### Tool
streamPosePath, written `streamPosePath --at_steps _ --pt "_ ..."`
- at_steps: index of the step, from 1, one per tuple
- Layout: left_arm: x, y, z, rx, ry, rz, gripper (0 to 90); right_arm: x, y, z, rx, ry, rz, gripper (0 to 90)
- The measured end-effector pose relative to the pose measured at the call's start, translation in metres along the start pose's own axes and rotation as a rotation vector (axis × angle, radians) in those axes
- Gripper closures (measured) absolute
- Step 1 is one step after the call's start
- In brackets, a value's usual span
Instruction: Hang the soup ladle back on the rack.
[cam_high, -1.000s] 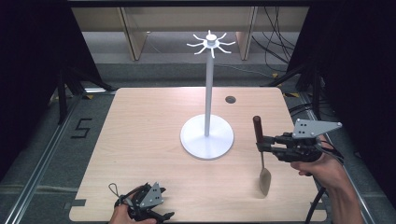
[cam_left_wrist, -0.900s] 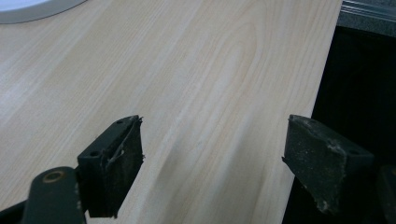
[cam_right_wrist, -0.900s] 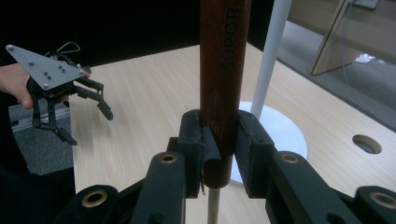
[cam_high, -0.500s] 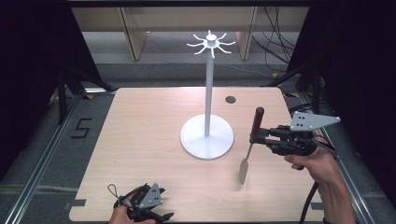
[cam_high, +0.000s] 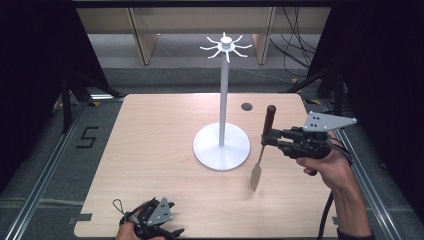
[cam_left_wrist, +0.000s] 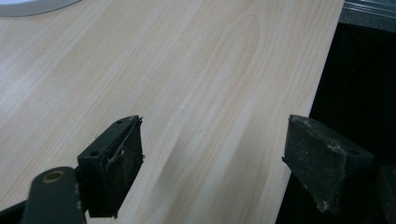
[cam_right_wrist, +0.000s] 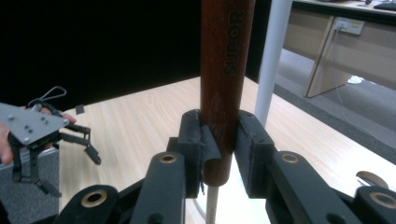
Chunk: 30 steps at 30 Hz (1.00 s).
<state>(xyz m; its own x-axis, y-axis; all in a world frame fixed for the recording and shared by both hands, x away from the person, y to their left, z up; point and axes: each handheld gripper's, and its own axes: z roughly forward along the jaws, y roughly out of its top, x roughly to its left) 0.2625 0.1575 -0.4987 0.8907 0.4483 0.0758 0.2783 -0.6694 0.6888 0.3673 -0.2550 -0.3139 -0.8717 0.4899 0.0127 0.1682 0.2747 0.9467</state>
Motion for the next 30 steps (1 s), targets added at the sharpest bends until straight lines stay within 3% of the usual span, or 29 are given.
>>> streamPosePath --at_steps 3,4,6,8,16,30 --pt "-0.001 0.000 -0.001 -0.004 0.004 -0.002 18.9 -0.001 0.004 0.002 -0.015 -0.023 0.008 74.2" --pt "-0.001 0.000 -0.001 -0.004 0.004 0.002 18.9 -0.003 0.006 0.004 -0.025 -0.016 -0.014 74.2" --pt "-0.002 -0.001 -0.001 -0.005 0.012 0.005 18.9 -0.002 0.010 0.005 -0.030 -0.040 0.009 74.2" --pt "-0.002 -0.001 -0.002 -0.005 0.013 0.006 18.9 -0.006 0.013 0.007 -0.040 -0.042 -0.011 74.2" --pt "-0.001 -0.001 -0.003 -0.008 0.015 0.007 19.0 -0.016 0.024 0.010 -0.061 -0.070 0.022 74.3" --pt "-0.001 -0.001 -0.002 -0.006 0.013 0.008 18.9 -0.029 0.068 0.023 -0.065 -0.128 0.032 74.2"
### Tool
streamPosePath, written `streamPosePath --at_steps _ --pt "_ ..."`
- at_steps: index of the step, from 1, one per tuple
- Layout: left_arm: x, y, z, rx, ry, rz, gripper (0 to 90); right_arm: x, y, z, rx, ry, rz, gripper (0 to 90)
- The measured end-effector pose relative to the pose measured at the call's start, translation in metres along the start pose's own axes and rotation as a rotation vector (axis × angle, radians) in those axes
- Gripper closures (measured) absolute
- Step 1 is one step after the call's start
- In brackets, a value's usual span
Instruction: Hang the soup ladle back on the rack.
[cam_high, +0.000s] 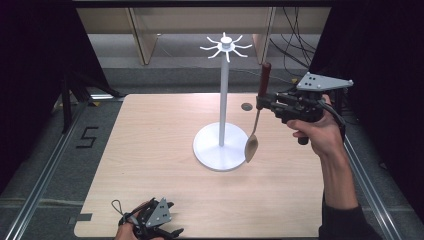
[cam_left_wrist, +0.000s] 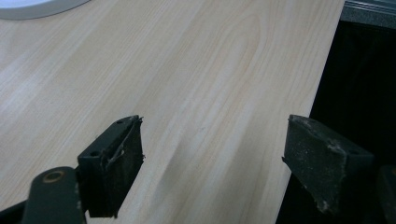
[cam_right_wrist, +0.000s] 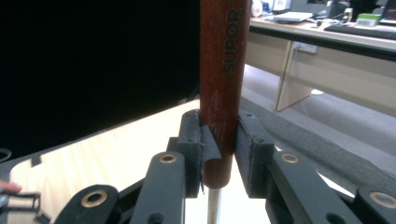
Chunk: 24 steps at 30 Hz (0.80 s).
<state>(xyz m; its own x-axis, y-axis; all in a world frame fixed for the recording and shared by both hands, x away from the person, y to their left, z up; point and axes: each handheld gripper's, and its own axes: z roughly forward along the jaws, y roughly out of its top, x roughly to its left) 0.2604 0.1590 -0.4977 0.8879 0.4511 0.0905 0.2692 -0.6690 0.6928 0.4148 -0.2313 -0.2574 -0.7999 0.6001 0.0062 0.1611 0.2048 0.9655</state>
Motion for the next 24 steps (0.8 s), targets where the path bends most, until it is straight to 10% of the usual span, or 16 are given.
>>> streamPosePath --at_steps 24 --pt "0.000 0.000 0.000 0.000 -0.003 0.002 18.9 0.008 0.029 0.031 0.049 -0.072 0.006 74.2"
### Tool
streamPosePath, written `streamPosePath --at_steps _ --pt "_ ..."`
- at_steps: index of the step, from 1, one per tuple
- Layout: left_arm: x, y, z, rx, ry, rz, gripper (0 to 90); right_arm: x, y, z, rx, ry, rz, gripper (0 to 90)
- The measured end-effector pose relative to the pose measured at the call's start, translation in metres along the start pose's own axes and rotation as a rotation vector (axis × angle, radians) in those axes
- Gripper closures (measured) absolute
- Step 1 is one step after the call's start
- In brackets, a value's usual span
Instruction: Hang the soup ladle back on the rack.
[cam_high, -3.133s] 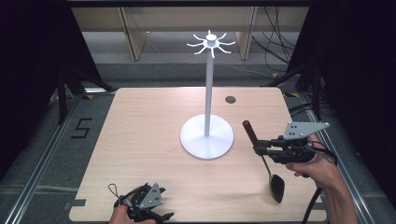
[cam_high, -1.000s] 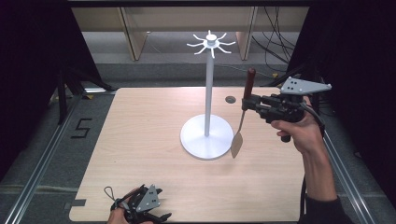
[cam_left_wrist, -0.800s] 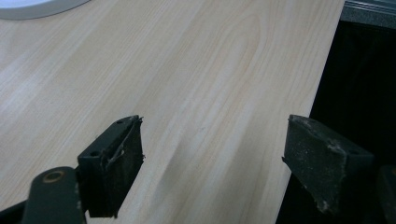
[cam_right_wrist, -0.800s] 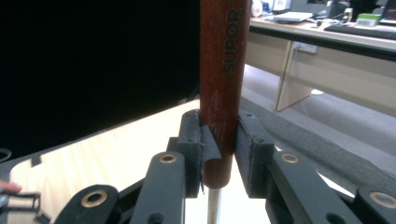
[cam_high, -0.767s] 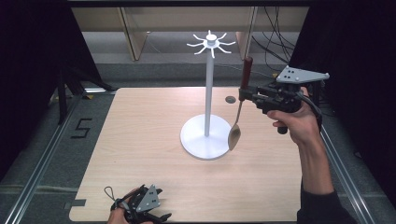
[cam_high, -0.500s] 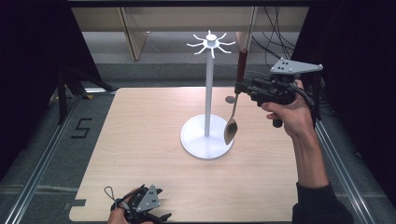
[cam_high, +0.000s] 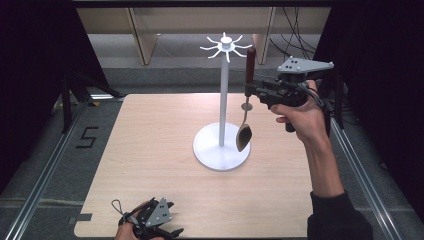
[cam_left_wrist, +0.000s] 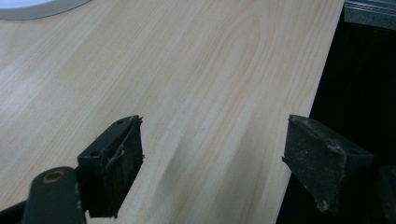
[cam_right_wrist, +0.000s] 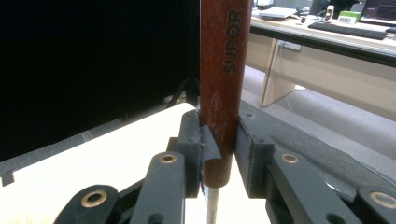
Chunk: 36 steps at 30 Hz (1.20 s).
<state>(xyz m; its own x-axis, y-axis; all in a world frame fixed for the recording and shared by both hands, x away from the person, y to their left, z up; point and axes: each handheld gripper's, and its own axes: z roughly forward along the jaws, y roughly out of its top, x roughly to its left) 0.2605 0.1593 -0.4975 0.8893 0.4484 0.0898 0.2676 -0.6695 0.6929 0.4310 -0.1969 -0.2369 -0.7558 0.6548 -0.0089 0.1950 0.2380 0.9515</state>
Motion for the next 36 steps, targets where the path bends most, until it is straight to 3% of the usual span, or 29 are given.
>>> streamPosePath --at_steps 3,5,26,29,31,33,36 --pt "-0.001 0.000 0.001 -0.014 -0.006 -0.017 19.0 0.001 0.001 0.002 0.006 -0.012 0.001 74.2" --pt "0.000 0.000 0.000 0.000 -0.001 0.001 19.0 0.000 0.002 0.003 0.008 -0.010 -0.015 74.2" --pt "0.000 0.000 0.000 -0.001 -0.005 0.000 18.9 0.005 0.006 0.025 0.032 -0.042 0.003 74.0" --pt "-0.001 0.000 0.000 -0.002 -0.005 0.000 18.9 0.004 0.006 0.026 0.025 -0.045 -0.001 73.7" --pt "-0.001 0.000 0.000 0.000 -0.008 -0.002 18.9 0.005 0.005 0.027 0.014 -0.032 0.034 72.1" --pt "-0.001 0.000 0.001 0.004 -0.004 0.003 19.0 0.004 0.005 0.027 0.001 -0.031 0.026 71.4" --pt "-0.001 0.000 0.000 0.006 -0.007 0.002 18.9 0.002 0.004 0.024 -0.013 -0.033 0.041 66.1"
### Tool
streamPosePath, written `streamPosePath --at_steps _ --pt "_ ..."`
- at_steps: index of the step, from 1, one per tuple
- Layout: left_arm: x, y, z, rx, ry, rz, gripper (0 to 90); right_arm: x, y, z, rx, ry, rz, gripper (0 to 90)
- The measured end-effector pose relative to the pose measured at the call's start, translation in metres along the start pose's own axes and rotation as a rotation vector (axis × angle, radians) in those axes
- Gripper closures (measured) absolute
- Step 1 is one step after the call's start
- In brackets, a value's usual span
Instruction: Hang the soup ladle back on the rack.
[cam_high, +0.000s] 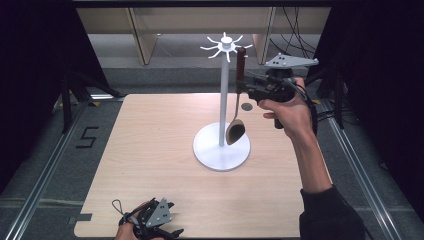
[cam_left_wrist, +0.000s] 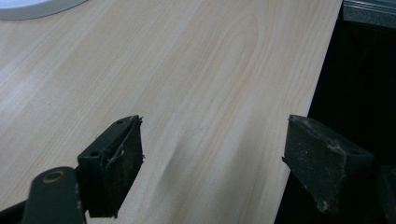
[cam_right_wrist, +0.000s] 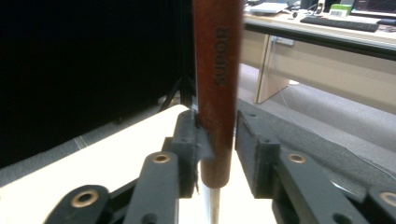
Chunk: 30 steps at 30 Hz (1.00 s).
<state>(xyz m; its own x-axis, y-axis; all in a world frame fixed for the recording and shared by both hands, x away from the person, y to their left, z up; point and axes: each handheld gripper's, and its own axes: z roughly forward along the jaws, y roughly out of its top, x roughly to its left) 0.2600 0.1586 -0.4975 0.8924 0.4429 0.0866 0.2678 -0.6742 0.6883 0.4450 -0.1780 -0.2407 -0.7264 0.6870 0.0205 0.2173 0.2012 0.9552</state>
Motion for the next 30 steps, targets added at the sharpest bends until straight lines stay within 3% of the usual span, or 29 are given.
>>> streamPosePath --at_steps 4,6,9,10,11,14,17,20,25,28,29,30 --pt "0.000 0.000 0.000 -0.002 0.001 -0.002 18.9 -0.003 -0.007 -0.008 -0.010 -0.006 0.031 55.1" --pt "0.000 0.000 0.000 -0.001 0.003 0.000 19.0 -0.002 -0.012 -0.013 0.003 -0.007 0.076 49.0" --pt "0.001 0.000 0.001 -0.002 0.007 -0.001 19.0 -0.005 -0.022 -0.022 -0.017 -0.015 0.060 44.3" --pt "0.001 0.000 0.001 -0.002 0.007 -0.001 18.9 -0.005 -0.026 -0.025 -0.016 -0.010 0.078 43.0" --pt "0.000 0.000 0.001 -0.001 0.006 0.000 18.9 -0.007 -0.030 -0.027 -0.018 -0.010 0.060 41.8" --pt "0.001 0.000 0.001 -0.001 0.003 -0.003 18.9 -0.007 -0.042 -0.034 -0.002 -0.009 0.090 40.6" --pt "0.001 0.000 0.001 0.003 0.003 0.001 19.0 -0.009 -0.055 -0.039 -0.016 -0.001 0.075 39.9" --pt "0.001 0.000 0.001 0.000 0.005 -0.004 18.9 -0.007 -0.069 -0.042 0.009 0.018 0.102 39.1" --pt "0.001 0.000 0.001 0.000 0.005 -0.003 19.0 -0.009 -0.088 -0.043 -0.004 0.028 0.099 38.7" --pt "0.001 0.000 0.001 0.000 0.006 -0.002 19.0 -0.012 -0.096 -0.044 0.001 0.021 0.113 38.7" --pt "0.001 0.000 0.001 0.001 0.006 -0.002 19.0 -0.012 -0.099 -0.045 0.012 0.020 0.143 38.7" --pt "0.000 0.000 0.002 -0.007 -0.001 -0.013 18.9 -0.013 -0.101 -0.045 0.006 0.011 0.129 38.7"
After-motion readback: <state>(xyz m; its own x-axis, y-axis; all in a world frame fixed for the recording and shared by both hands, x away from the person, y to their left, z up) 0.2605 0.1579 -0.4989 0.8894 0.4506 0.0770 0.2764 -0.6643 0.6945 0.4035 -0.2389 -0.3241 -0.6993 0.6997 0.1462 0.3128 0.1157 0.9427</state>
